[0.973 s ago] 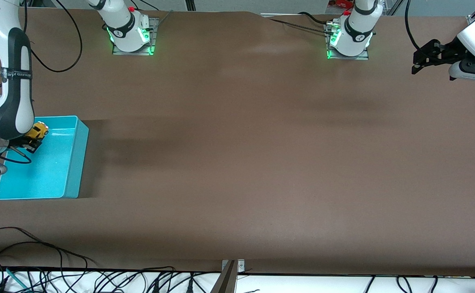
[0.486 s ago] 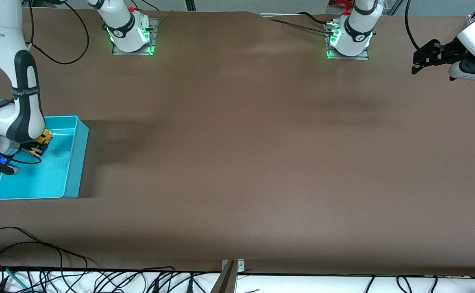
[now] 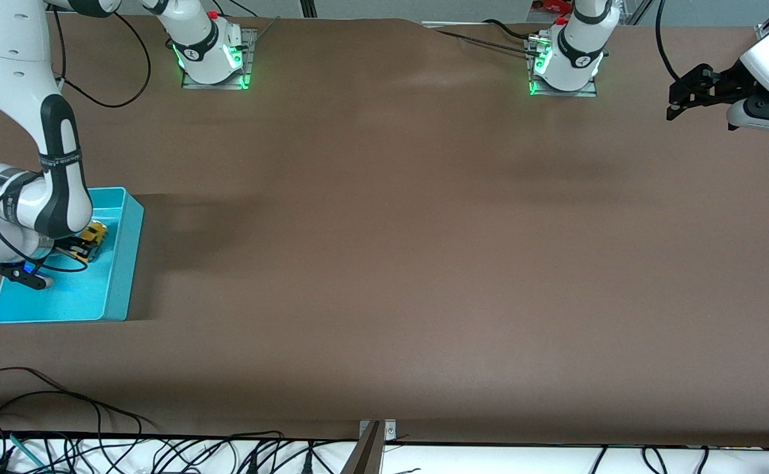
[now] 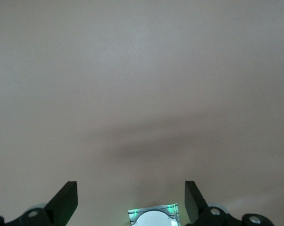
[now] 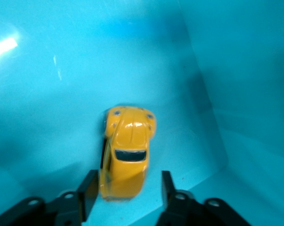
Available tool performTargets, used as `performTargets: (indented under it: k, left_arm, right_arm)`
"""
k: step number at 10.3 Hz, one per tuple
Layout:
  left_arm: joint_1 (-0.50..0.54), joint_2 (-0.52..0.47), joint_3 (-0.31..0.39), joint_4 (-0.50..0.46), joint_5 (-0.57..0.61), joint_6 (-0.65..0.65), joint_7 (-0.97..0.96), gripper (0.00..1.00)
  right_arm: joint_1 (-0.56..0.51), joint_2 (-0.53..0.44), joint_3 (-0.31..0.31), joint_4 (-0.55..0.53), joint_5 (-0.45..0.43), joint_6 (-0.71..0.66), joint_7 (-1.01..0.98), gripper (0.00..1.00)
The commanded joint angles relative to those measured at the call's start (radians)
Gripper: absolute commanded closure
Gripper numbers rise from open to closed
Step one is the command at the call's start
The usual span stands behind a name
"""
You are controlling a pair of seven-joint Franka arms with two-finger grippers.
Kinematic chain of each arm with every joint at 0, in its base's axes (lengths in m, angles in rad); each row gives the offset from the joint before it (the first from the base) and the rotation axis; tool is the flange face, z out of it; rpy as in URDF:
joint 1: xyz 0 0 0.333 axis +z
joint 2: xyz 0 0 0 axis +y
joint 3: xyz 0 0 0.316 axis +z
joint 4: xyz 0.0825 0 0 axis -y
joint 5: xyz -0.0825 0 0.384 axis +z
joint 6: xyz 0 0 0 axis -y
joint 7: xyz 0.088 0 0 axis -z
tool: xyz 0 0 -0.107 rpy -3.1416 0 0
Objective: Wind up and store yellow beetle car
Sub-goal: 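Lower the car into the bin and open the right gripper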
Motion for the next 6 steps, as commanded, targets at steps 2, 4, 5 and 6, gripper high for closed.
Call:
performTargets:
  k: [2,4,5,6]
  left_arm:
    - [0.000,0.012,0.002,0.031,-0.013,-0.020,-0.002,0.00]
    - [0.000,0.012,0.002,0.031,-0.013,-0.018,-0.002,0.00]
    - [0.000,0.012,0.002,0.031,-0.013,-0.020,-0.002,0.00]
    - [0.000,0.012,0.001,0.031,-0.013,-0.018,-0.002,0.00]
  right_arm:
    - [0.001,-0.169,-0.007,0.016,0.004,-0.188,-0.025,0.00]
    - [-0.001,-0.247,-0.016,0.067,0.002,-0.294,-0.031,0.00]
    - [-0.007,-0.272,-0.010,0.097,0.002,-0.328,-0.033,0.00]
    - [-0.005,-0.311,-0.010,0.099,0.004,-0.355,-0.031,0.00]
